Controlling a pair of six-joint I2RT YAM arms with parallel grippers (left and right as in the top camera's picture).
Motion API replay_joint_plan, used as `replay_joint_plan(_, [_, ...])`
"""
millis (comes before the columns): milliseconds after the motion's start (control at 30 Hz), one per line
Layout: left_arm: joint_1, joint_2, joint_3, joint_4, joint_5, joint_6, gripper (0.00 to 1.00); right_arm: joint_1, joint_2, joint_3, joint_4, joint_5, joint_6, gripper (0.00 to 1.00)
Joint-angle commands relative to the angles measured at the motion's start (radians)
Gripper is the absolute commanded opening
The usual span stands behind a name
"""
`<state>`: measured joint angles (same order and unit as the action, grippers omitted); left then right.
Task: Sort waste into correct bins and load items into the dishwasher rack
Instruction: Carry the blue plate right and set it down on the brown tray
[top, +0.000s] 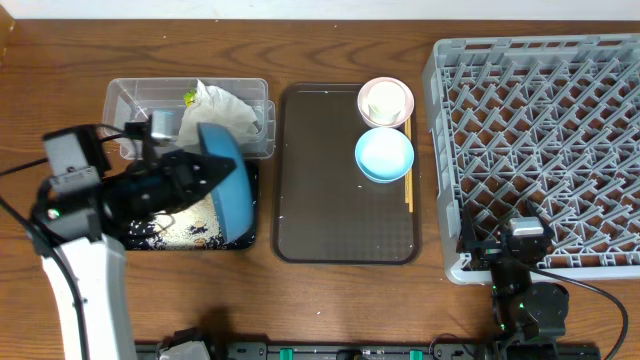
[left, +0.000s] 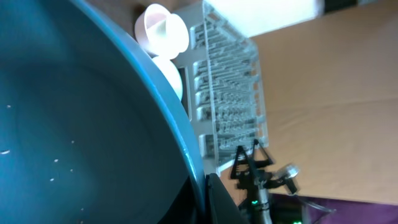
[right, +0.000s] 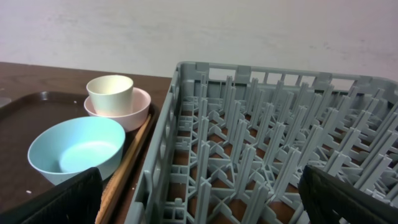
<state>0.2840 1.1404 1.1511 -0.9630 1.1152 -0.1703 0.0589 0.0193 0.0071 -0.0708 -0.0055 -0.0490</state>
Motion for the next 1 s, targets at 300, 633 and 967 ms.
replay_joint_plan(300, [-0.528,-0.073,0.027,0.098,-0.59,-0.261,0.06,-0.014,-0.001,-0.002,-0.004,-0.006,-0.011,0.99])
replay_joint_plan(633, [-0.87,0.07,0.027,0.163,-0.886,-0.335,0.06,-0.014,-0.001,-0.002,-0.004,-0.006,-0.011,0.99])
replay_joint_plan(967, [-1.014,0.291,0.027,0.243,-0.922,-0.341,0.06,-0.014,-0.002,-0.002,-0.004,-0.006,-0.012,0.99])
